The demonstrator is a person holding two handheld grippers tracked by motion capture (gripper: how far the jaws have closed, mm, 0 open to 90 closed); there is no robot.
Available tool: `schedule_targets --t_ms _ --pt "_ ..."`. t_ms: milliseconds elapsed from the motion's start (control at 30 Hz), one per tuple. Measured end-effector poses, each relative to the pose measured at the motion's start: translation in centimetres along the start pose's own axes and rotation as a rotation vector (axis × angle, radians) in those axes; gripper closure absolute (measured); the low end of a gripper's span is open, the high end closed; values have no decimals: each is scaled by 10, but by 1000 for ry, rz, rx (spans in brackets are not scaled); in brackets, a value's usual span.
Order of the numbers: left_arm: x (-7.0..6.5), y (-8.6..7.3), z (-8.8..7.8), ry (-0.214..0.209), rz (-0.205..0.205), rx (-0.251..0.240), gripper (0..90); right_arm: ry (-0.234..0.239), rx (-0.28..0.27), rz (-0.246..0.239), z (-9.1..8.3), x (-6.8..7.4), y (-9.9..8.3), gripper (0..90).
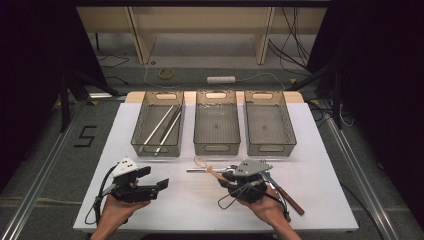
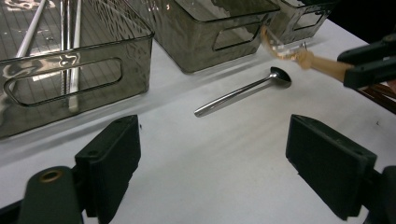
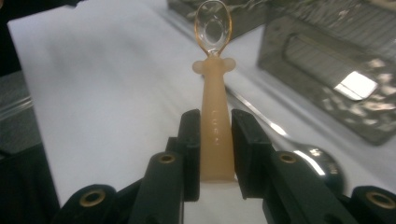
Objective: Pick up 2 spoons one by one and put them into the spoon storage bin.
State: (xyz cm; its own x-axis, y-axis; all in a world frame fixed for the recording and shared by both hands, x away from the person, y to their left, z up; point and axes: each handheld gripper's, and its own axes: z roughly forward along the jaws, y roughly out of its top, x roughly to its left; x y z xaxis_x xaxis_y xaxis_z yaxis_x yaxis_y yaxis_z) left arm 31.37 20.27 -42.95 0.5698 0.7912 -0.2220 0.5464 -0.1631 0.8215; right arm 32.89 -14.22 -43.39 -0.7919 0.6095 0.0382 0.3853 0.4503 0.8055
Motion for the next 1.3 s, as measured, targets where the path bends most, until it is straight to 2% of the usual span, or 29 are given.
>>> schedule_targets --t_ms 300,400,533,933,1300 --pt "-1 0 0 -2 -2 -13 176 -54 -54 36 -8 -24 16 749" --pt "-1 0 1 -3 1 -13 176 -71 -67 61 -6 -36 25 748" --pt "-1 0 1 -5 4 -13 176 -85 -77 72 -4 -44 32 748" --pt "-2 0 2 -7 2 -15 174 -137 -81 134 14 -74 65 747" --pt "-1 0 1 -5 8 -16 174 -166 -66 167 34 -88 89 746"
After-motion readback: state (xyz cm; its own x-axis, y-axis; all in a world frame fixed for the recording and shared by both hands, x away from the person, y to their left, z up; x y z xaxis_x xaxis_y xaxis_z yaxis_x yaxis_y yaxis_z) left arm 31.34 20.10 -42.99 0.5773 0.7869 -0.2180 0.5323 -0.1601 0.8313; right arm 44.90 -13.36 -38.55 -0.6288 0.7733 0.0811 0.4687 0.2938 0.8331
